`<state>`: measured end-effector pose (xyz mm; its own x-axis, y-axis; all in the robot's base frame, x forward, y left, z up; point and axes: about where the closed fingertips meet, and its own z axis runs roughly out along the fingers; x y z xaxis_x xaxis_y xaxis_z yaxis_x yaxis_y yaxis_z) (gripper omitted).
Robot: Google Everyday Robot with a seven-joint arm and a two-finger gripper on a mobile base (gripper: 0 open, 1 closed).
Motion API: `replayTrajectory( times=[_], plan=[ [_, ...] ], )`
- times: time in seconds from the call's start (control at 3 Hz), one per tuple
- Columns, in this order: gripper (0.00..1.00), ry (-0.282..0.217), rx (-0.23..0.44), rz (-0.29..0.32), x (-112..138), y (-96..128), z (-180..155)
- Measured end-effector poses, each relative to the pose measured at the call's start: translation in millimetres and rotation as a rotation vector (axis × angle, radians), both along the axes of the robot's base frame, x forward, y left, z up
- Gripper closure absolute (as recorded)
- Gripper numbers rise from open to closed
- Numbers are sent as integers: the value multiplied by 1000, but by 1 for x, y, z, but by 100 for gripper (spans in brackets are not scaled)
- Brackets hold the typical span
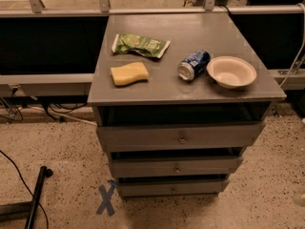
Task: Open middle drawer
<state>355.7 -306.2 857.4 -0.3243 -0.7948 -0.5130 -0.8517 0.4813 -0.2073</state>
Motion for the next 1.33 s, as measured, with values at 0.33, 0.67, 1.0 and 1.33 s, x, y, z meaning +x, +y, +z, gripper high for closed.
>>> replayTrajectory(
  times=[0.33,0.67,1.0,1.33],
  plan=[
    [0,12,-14,29,3,8,-10],
    [0,-1,50,86,1,40,-56],
    [0,-59,85,155,-18,86,-115],
    [0,-84,46,211,-28,103,-143]
  ],
)
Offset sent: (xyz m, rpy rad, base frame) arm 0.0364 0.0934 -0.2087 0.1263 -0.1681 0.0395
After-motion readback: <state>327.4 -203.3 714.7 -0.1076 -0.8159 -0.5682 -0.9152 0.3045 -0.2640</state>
